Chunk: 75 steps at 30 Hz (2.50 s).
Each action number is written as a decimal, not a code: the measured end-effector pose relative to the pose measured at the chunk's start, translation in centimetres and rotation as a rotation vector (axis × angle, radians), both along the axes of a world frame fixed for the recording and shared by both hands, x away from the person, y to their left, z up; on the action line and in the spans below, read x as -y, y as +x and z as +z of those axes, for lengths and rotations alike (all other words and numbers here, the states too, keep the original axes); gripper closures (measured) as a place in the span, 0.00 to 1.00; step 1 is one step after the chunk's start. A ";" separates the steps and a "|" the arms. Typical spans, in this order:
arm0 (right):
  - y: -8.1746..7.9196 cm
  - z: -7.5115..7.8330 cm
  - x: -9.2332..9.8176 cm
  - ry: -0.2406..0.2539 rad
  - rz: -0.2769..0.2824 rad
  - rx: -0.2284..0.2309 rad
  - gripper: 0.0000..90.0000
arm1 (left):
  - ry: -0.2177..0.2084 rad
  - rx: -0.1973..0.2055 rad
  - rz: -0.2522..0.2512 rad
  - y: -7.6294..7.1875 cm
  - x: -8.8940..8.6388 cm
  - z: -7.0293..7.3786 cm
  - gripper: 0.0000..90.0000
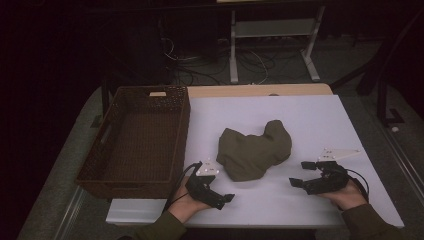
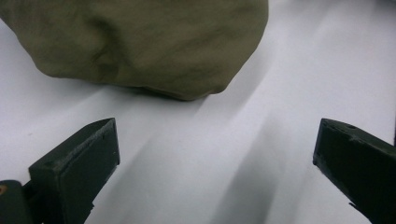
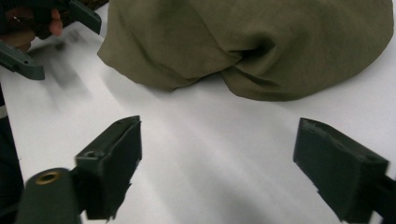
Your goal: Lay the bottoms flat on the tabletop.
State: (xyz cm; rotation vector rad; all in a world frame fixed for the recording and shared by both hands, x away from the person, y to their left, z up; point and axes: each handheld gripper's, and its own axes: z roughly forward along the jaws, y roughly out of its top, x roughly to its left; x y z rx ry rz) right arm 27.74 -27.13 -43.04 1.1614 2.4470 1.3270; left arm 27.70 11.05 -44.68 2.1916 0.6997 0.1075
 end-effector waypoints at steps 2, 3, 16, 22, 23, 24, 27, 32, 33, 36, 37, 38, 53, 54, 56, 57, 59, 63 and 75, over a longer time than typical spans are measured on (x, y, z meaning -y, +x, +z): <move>0.3 -0.1 -0.2 -0.003 -0.007 -0.005 0.23 | -0.008 -0.002 0.007 -0.1 0.0 0.0 0.00; 0.4 -0.1 -0.3 -0.005 -0.007 -0.011 0.24 | -0.012 -0.007 0.005 0.0 0.0 0.1 0.00; 3.1 -0.7 -1.0 -0.044 -0.053 -0.043 0.36 | 0.016 0.021 -0.009 -0.2 0.3 0.1 0.00; 4.4 -1.2 -1.2 -0.056 -0.072 -0.050 0.37 | 0.001 0.012 -0.011 0.1 0.2 0.0 0.00; 4.6 -1.3 -1.3 -0.053 -0.073 -0.049 0.37 | -0.002 0.011 -0.009 0.1 0.2 0.0 0.00; 4.8 -1.4 -1.3 -0.049 -0.074 -0.052 0.37 | -0.009 0.010 -0.011 0.1 0.2 0.0 0.00; 5.6 -1.6 -1.8 -0.063 -0.074 -0.045 0.37 | -0.042 0.004 -0.019 0.2 0.3 0.1 0.00; 6.2 -2.1 -2.3 -0.085 -0.069 -0.050 0.37 | -0.031 0.007 -0.024 0.2 0.4 0.0 0.00; 6.3 -2.1 -2.4 -0.083 -0.070 -0.048 0.38 | -0.031 0.004 -0.022 0.2 0.4 -0.1 0.00; 6.8 -2.2 -2.7 -0.087 -0.061 -0.036 0.46 | -0.029 0.001 -0.021 0.3 0.4 0.0 0.00; 6.9 -2.3 -3.0 -0.098 -0.055 -0.035 0.48 | -0.027 0.004 -0.021 0.3 0.4 0.1 0.00; 7.1 -2.4 -3.2 -0.110 -0.046 -0.029 0.50 | -0.024 0.008 -0.019 0.3 0.4 0.1 0.00; 6.8 -2.0 -3.3 -0.144 0.004 -0.003 0.86 | -0.032 0.003 -0.003 0.5 0.1 0.1 0.00; 6.8 -2.0 -3.2 -0.145 0.006 -0.002 0.88 | -0.033 0.001 -0.003 0.5 0.1 0.1 0.00; 6.8 -1.8 -3.0 -0.143 0.006 -0.002 0.90 | -0.036 0.001 -0.001 0.5 0.1 0.1 0.00; 6.8 -1.8 -3.0 -0.141 0.005 0.000 0.90 | -0.034 0.001 0.000 0.5 0.2 0.1 0.00; 6.8 -1.6 -2.8 -0.139 -0.001 0.003 0.91 | -0.037 0.001 0.000 0.5 0.2 0.1 0.00; 6.7 -1.0 -2.3 -0.127 -0.022 0.020 0.91 | -0.044 0.011 -0.002 0.6 0.1 0.1 0.00; 6.9 0.1 -0.2 -0.123 -0.105 0.060 0.92 | -0.047 0.009 0.004 0.7 0.0 0.2 0.00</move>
